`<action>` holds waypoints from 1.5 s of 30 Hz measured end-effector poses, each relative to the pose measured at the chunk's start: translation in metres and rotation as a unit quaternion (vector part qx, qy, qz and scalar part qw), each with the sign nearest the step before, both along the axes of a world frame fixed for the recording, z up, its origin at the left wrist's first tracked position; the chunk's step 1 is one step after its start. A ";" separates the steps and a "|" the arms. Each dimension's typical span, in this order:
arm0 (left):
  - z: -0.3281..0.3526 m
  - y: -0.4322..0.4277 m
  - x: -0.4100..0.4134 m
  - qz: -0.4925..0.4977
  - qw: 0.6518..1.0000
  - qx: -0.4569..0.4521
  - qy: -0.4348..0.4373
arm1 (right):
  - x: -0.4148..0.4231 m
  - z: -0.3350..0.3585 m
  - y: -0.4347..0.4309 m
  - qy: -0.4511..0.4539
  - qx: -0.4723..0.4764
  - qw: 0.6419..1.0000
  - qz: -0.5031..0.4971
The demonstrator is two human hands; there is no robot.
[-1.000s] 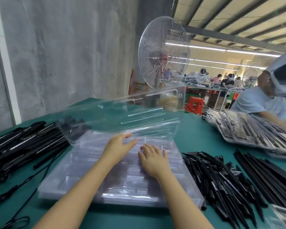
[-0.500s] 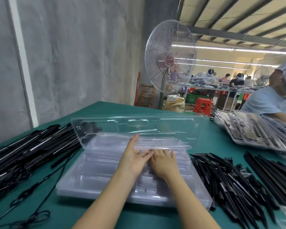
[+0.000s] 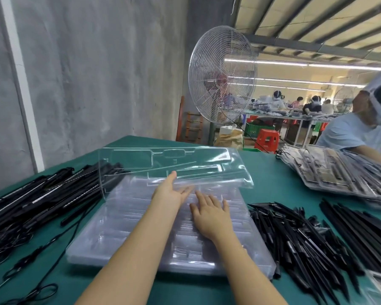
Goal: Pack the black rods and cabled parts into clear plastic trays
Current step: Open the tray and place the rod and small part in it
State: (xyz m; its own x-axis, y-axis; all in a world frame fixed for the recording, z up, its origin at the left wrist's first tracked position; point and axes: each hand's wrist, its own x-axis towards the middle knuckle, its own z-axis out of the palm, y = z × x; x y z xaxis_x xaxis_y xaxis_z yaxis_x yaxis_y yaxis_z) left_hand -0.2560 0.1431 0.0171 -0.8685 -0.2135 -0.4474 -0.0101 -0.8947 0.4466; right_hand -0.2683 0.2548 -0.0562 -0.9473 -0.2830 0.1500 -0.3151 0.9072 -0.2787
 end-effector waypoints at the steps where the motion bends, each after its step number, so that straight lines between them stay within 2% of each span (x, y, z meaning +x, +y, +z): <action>1: 0.004 -0.002 -0.002 0.001 1.000 -0.001 0.000 | 0.000 0.000 0.000 -0.001 -0.001 1.000 -0.001; 16: 0.025 -0.005 0.012 0.006 1.000 0.012 -0.019 | -0.002 -0.001 0.001 -0.022 0.009 1.000 0.005; 26: 0.010 -0.003 0.013 -0.013 0.999 -0.022 0.024 | -0.007 0.010 -0.002 -0.025 -0.002 1.000 -0.016; 32: -0.005 0.001 0.015 -0.003 0.999 -0.030 0.034 | -0.020 0.019 -0.015 0.011 0.068 0.997 -0.040; 38: -0.004 0.000 0.010 0.010 0.999 -0.011 0.044 | -0.024 0.017 -0.009 0.045 0.095 0.994 -0.025; 45: -0.005 -0.003 0.007 0.000 0.999 -0.016 0.045 | -0.033 0.032 -0.020 -0.041 0.170 0.984 -0.028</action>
